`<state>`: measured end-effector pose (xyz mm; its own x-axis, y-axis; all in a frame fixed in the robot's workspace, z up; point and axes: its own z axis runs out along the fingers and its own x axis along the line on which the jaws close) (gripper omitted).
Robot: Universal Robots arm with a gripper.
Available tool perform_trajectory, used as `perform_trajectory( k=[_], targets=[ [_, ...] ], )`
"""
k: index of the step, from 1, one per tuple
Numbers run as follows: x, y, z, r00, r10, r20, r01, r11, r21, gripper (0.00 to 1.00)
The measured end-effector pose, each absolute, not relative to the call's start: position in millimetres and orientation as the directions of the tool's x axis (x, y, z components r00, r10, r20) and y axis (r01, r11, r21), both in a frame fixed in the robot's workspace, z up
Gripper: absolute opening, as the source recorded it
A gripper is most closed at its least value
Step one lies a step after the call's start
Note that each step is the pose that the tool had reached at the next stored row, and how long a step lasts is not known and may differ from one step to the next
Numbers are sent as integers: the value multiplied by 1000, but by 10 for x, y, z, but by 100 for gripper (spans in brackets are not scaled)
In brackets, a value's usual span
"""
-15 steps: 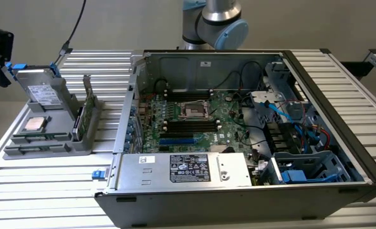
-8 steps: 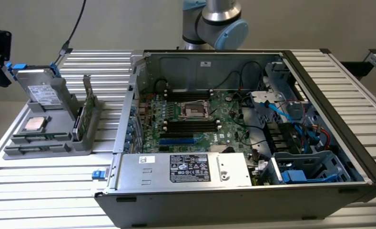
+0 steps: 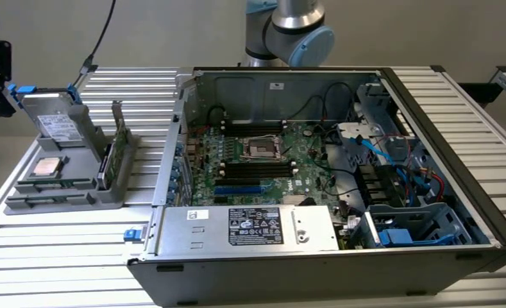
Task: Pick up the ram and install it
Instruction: 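Pick up the ram and move it above insertion slot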
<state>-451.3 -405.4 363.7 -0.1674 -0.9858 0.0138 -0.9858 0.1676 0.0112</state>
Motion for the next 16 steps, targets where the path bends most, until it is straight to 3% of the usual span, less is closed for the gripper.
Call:
perform_trajectory(
  k=[16],
  targets=[
    [-4513, -4054, 3636, 122, -992, 14, -992, -122, 11, 10]
  ],
)
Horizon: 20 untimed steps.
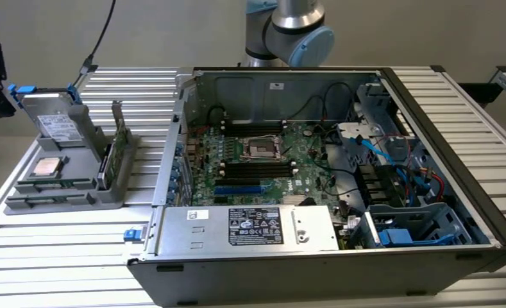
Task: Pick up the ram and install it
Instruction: 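Pick up the ram and move it above insertion slot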
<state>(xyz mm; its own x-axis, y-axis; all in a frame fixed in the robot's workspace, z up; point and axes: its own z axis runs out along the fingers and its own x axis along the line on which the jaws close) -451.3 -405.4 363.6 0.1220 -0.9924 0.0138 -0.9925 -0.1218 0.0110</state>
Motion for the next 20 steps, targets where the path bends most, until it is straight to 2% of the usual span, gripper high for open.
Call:
perform_trajectory(
  k=[8, 9, 10, 11, 12, 13, 20],
  targets=[
    [-4513, -4054, 3636, 171, -985, 14, -985, -171, 11, 11],
    [-4513, -4054, 3636, 171, -985, 14, -985, -171, 11, 24],
    [-4513, -4054, 3636, 171, -985, 14, -985, -171, 11, 24],
    [-4513, -4054, 3636, 171, -985, 14, -985, -171, 11, 30],
    [-4513, -4054, 3636, 171, -985, 14, -985, -171, 11, 30],
    [-4513, -4054, 3636, 171, -985, 14, -985, -171, 11, 36],
    [-4513, -4120, 3559, 171, -985, 12, -985, -171, 11, 36]
  ],
)
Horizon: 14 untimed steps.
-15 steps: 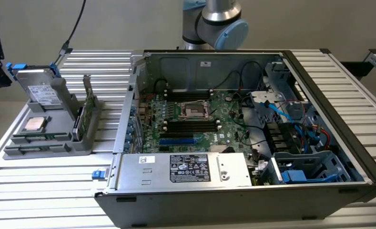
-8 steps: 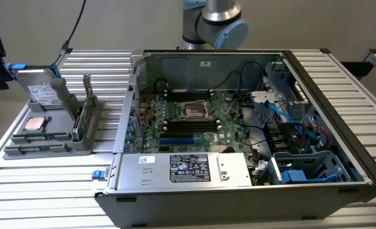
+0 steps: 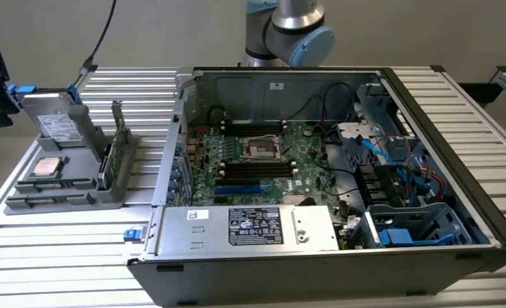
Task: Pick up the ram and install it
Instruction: 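Pick up the ram and move it above insertion slot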
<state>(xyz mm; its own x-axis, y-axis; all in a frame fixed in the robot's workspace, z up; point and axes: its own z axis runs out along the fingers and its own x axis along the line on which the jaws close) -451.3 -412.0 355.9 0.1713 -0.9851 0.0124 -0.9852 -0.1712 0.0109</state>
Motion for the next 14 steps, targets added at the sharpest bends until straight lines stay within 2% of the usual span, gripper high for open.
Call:
perform_trajectory(
  k=[6, 14],
  targets=[
    [-4516, -4350, 3517, 171, -985, -3, -985, -171, 8, 36],
    [-4516, -4403, 3379, 173, -985, -8, -985, -173, 7, 36]
  ],
)
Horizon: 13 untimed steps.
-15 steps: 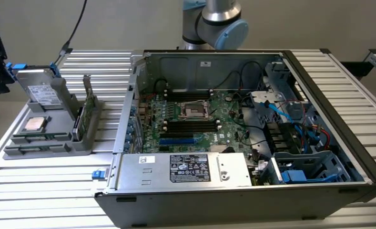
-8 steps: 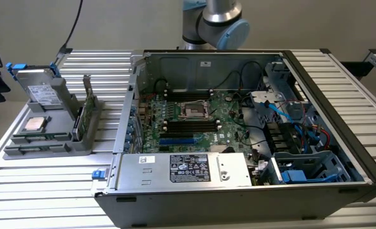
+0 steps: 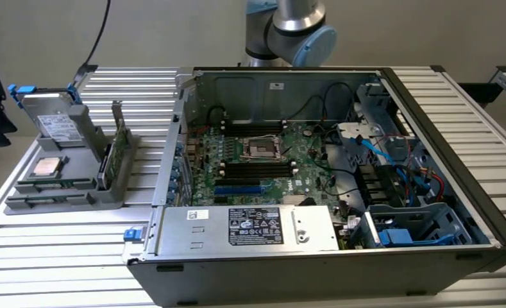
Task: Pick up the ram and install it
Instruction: 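Pick up the ram and move it above insertion slot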
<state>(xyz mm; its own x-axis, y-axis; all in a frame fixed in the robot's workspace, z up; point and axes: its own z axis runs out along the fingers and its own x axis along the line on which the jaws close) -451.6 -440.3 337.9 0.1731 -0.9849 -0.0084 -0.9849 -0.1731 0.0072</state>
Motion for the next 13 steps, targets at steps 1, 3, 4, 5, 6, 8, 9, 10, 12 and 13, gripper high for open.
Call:
perform_trajectory(
  k=[1, 3, 4, 5, 6, 8, 9, 10, 12, 13],
  targets=[
    [-4516, -4412, 3361, 173, -985, -9, -985, -173, 7, 36],
    [-4517, -4419, 3325, 173, -985, -9, -985, -174, 7, 36],
    [-4517, -4420, 3307, 173, -985, -9, -985, -174, 7, 36],
    [-4517, -4420, 3288, 174, -985, -9, -985, -174, 7, 36],
    [-4515, -4422, 3270, 174, -985, -9, -985, -174, 8, 36],
    [-4513, -4427, 3232, 175, -985, -9, -985, -175, 9, 36],
    [-4512, -4429, 3216, 175, -984, -9, -984, -175, 10, 36],
    [-4509, -4432, 3198, 176, -984, -9, -984, -176, 10, 36],
    [-4501, -4437, 3159, 179, -984, -10, -984, -179, 11, 36],
    [-4496, -4441, 3143, 180, -984, -10, -983, -181, 12, 36]
  ],
)
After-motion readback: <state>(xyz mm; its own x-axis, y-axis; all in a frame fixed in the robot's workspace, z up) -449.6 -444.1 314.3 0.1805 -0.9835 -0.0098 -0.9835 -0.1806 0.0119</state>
